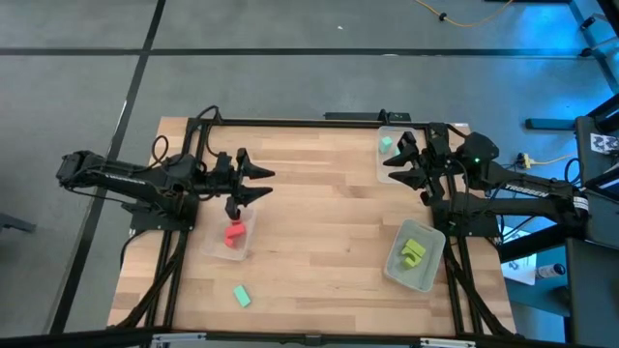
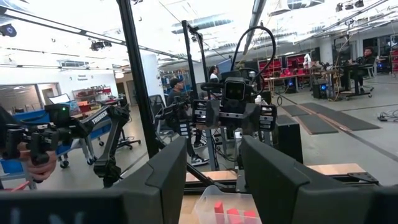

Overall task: Sort & place blocks by color
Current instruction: Put the light blue block into the top transparent bin

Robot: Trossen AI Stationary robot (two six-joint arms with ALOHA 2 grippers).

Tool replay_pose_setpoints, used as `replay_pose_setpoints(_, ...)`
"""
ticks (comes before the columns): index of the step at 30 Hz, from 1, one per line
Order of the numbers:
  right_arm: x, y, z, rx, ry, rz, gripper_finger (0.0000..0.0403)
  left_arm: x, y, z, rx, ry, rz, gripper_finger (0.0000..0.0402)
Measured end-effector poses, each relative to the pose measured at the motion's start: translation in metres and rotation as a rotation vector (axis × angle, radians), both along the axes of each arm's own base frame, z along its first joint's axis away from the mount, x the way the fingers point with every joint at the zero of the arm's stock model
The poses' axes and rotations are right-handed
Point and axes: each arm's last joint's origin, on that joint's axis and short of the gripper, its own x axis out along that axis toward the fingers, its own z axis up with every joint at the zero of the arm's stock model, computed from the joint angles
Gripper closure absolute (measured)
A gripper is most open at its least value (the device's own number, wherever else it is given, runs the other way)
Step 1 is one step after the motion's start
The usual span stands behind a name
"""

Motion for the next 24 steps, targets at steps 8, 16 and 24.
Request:
replay_pose_setpoints(8, 0.000, 0.000, -0.001, 0.002, 0.008, 0.000, 0.0245, 0.000, -0.003, 0.000, 0.058, 0.005, -0.039, 0.0192)
replay_pose_setpoints(16, 0.001, 0.000, -0.002, 0.053, 0.029, 0.012, 0.0245, 0.016, -0.037, 0.014, 0.147, 0.424, -0.314, 0.0192)
replay_pose_setpoints(24, 0.001, 0.000, -0.002, 0.053, 0.030, 0.011, 0.0245, 0.032, -0.118, 0.025, 0.552, 0.831, -0.604, 0.0192)
